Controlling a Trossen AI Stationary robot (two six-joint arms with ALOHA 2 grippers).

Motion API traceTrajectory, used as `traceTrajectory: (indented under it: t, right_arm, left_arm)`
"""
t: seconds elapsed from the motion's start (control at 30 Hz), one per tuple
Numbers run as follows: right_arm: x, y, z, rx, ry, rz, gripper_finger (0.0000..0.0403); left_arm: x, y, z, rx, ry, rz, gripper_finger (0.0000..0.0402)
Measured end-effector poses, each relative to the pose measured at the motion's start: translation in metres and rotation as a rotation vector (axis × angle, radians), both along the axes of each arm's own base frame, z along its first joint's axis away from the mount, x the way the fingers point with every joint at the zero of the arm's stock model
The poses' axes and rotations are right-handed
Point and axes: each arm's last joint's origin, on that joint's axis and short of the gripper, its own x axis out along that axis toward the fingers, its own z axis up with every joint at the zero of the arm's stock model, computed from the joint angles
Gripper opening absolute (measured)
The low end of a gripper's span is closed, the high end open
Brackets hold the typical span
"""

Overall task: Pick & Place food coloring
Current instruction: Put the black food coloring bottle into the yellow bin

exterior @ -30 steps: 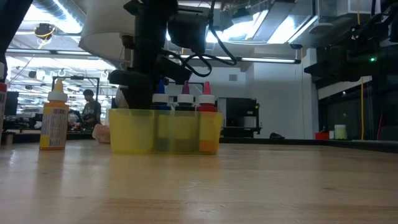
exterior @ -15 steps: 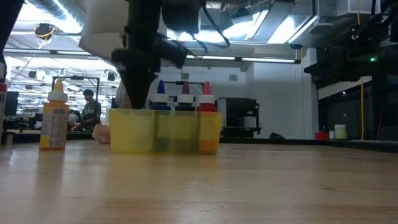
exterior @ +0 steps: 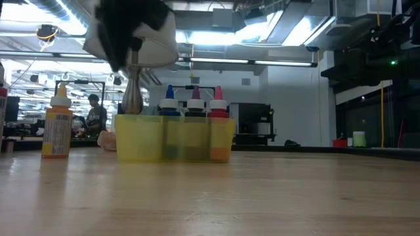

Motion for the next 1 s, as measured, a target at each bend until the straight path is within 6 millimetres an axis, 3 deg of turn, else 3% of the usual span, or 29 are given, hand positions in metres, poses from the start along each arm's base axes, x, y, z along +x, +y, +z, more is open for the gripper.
traceTrajectory:
  t: [0.33,0.6,0.73,1.0]
  right_arm:
    - [0.000,0.000,0.000,0.000,0.000,0.000,0.0236]
    - [0.000,0.000,0.000,0.000,0.000,0.000,0.0236]
    - [0.000,0.000,0.000,0.000,0.000,0.000,0.0236]
    - [0.000,0.000,0.000,0.000,0.000,0.000,0.0236]
  left_arm:
    - [-0.058,-0.049,0.037,-0.072,0.010,-0.117,0.0253]
    - [-0.092,-0.078,0.046,-0.071,0.047,-0.208,0.0253]
    - [-0.098,-0.092,0.040,-0.052,0.057,-0.243,0.0249]
    - [-0.100,-0.108,-0.003,-0.084,0.046,-0.259,0.0244]
